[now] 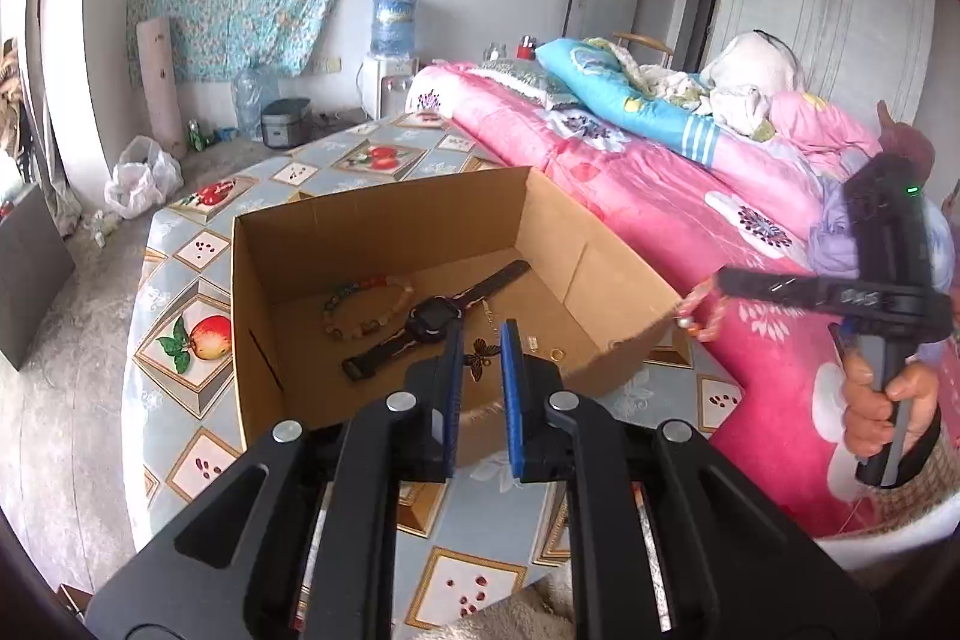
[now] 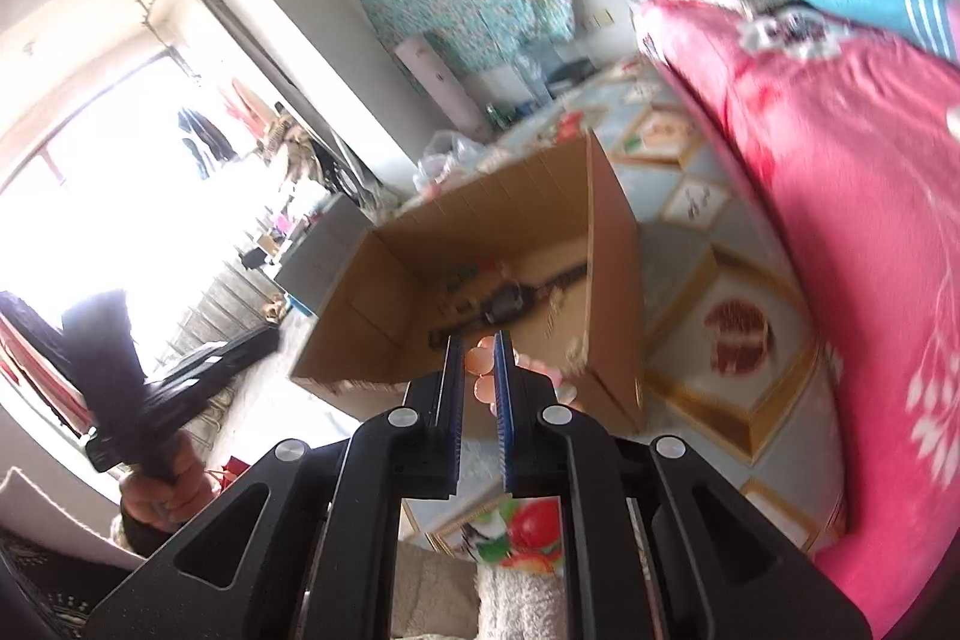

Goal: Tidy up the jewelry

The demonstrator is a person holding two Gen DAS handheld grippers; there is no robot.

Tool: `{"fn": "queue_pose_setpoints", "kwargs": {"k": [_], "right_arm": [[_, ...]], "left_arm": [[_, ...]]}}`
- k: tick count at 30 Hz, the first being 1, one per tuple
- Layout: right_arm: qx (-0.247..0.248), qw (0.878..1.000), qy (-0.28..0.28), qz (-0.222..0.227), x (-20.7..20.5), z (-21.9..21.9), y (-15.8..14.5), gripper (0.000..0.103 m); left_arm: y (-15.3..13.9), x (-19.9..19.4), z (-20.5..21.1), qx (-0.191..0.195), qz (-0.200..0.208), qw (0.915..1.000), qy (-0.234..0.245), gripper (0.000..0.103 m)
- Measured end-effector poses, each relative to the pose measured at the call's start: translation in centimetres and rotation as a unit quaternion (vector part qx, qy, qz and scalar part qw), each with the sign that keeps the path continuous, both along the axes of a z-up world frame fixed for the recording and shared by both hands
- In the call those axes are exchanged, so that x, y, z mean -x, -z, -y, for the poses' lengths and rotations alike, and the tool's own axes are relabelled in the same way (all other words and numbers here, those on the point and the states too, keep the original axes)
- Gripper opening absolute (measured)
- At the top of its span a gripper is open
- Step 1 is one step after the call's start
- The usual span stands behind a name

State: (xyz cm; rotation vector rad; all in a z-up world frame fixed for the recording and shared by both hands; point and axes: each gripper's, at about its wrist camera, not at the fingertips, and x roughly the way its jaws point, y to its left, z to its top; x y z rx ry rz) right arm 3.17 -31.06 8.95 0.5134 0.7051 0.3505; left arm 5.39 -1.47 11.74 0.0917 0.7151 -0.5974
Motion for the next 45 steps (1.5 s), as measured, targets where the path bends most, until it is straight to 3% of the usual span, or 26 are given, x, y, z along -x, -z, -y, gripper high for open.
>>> {"fn": "queue_pose_setpoints", "kwargs": {"k": [4,8,13,16,19,24,29,33,42,45], "right_arm": [[0.017,0.999,-0.033,0.025,-2.9,-0.4,-2.8,0.01],[0.017,0.996,-0.083,0.007,-6.9,-1.9,-3.1,0.01],[0.033,0.988,-0.136,-0.068,-11.5,-4.4,-0.8,0.01],[0.041,0.98,-0.162,-0.111,-13.9,-5.5,1.0,0.01],[0.057,0.972,-0.177,-0.142,-15.3,-6.5,2.3,0.01],[0.066,0.961,-0.202,-0.178,-16.2,-7.8,3.0,0.01],[0.101,0.945,-0.23,-0.21,-16.7,-10.0,3.8,0.011],[0.136,0.938,-0.225,-0.225,-16.9,-10.2,4.6,0.012],[0.121,0.963,-0.174,-0.169,-14.8,-8.1,1.5,0.012],[0.105,0.977,-0.145,-0.117,-12.3,-7.3,-0.7,0.025]], "left_arm": [[1.9,-5.0,0.2,-0.037,-0.079,0.9961,0.01,0.011],[5.8,-9.5,0.8,-0.091,-0.164,0.9822,0.01,0.011],[8.8,-11.8,2.2,-0.164,-0.212,0.963,0.027,0.011],[9.7,-12.6,2.8,-0.198,-0.221,0.9546,0.027,0.012],[10.1,-13.0,2.8,-0.206,-0.234,0.9499,0.022,0.022],[8.7,-12.9,1.5,-0.174,-0.224,0.9589,0.01,0.029],[5.5,-11.5,-0.6,-0.126,-0.162,0.9784,-0.022,0.047],[3.8,-10.2,-1.8,-0.095,-0.129,0.9861,-0.044,0.056],[2.3,-7.6,-2.6,-0.071,-0.074,0.992,-0.075,0.068],[1.5,-6.2,-2.6,-0.052,-0.057,0.9938,-0.08,0.075]]}}
